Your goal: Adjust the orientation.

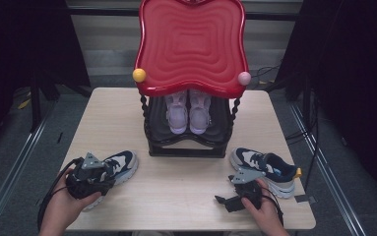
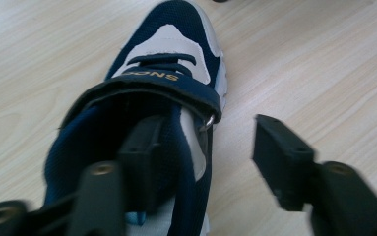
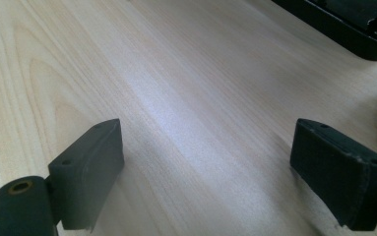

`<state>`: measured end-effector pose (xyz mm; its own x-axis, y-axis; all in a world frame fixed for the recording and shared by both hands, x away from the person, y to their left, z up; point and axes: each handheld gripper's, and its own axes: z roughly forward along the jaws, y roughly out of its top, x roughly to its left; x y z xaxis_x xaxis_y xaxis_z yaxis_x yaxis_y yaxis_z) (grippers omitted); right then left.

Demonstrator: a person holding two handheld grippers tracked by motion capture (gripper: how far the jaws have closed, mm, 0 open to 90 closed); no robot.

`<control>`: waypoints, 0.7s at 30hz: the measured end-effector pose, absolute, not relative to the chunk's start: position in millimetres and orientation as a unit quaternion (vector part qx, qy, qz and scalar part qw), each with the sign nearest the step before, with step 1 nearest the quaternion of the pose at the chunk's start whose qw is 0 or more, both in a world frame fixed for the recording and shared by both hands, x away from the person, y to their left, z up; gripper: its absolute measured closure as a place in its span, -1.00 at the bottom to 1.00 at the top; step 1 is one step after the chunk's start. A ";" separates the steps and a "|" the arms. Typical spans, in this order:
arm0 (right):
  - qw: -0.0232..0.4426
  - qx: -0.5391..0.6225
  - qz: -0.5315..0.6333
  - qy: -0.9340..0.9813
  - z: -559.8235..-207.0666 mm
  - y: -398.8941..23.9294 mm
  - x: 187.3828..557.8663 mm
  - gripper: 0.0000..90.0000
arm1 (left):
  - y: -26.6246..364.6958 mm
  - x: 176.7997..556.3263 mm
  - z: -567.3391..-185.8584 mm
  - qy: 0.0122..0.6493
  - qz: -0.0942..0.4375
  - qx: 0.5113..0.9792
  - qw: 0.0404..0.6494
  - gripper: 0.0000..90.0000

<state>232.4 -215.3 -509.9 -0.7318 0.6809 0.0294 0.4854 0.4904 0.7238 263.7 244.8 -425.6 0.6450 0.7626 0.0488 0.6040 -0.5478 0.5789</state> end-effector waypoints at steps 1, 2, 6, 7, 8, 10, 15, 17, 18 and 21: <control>0.132 0.342 0.372 0.853 -509.9 -215.3 232.4 -0.73 | 244.0 265.4 -425.9 0.396 0.155 0.867 0.262 0.31; 0.132 0.342 0.371 0.853 -509.9 -215.3 232.4 -0.73 | 243.3 266.5 -425.4 0.396 0.164 0.866 0.257 0.47; 0.132 0.341 0.372 0.853 -510.0 -215.3 232.4 -0.73 | 240.3 270.7 -424.6 0.411 0.174 0.855 0.263 0.72; 0.132 0.341 0.372 0.853 -510.0 -215.3 232.4 -0.73 | 240.1 272.1 -424.4 0.416 0.178 0.852 0.265 0.73; 0.132 0.341 0.371 0.853 -509.9 -215.3 232.4 -0.73 | 240.2 273.7 -424.3 0.428 0.181 0.843 0.272 0.74; 0.132 0.341 0.371 0.853 -509.9 -215.3 232.5 -0.73 | 241.2 277.5 -423.3 0.449 0.183 0.827 0.283 0.74; 0.132 0.341 0.372 0.853 -509.9 -215.5 232.5 -0.73 | 234.4 294.4 -422.0 0.476 0.184 0.811 0.286 0.74; 0.132 0.341 0.372 0.853 -509.9 -215.4 232.5 -0.73 | 230.3 299.7 -423.1 0.478 0.186 0.808 0.289 0.74; 0.132 0.341 0.372 0.853 -509.9 -215.4 232.5 -0.73 | 227.7 302.9 -423.5 0.477 0.188 0.808 0.291 0.74; 0.132 0.341 0.372 0.853 -509.9 -215.4 232.5 -0.73 | 221.5 309.8 -426.5 0.479 0.180 0.809 0.290 0.74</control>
<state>232.5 -215.4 -509.9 -0.7330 0.6796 0.0287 0.4838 0.4912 0.7244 309.8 221.5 -426.5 0.4759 0.8794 0.0138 0.6699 -0.3726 0.6422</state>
